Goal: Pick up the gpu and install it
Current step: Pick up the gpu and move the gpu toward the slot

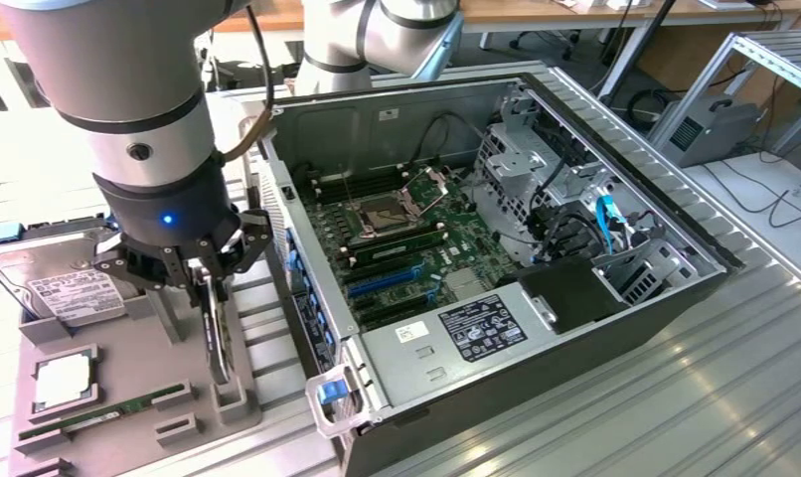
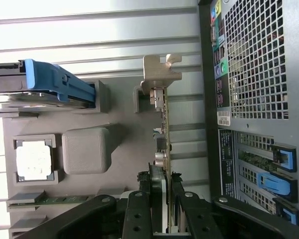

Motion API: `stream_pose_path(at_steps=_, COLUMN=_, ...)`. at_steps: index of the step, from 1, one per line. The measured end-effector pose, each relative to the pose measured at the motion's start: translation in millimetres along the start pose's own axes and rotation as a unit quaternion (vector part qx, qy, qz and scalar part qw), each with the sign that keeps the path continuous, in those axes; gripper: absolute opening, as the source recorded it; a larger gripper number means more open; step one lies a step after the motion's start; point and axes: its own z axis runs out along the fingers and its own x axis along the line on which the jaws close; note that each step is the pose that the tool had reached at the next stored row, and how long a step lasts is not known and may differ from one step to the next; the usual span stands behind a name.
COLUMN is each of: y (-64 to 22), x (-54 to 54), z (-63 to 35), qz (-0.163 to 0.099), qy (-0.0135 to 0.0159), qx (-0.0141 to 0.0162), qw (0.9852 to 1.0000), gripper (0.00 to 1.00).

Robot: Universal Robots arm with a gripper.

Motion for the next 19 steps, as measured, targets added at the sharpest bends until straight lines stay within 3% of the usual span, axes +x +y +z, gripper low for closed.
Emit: stream_pose_path(at_steps=19, y=0.4, x=-0.3, z=-12.6, qz=0.0, qy=0.0, qx=-0.0001, qw=1.0, gripper=0.27)
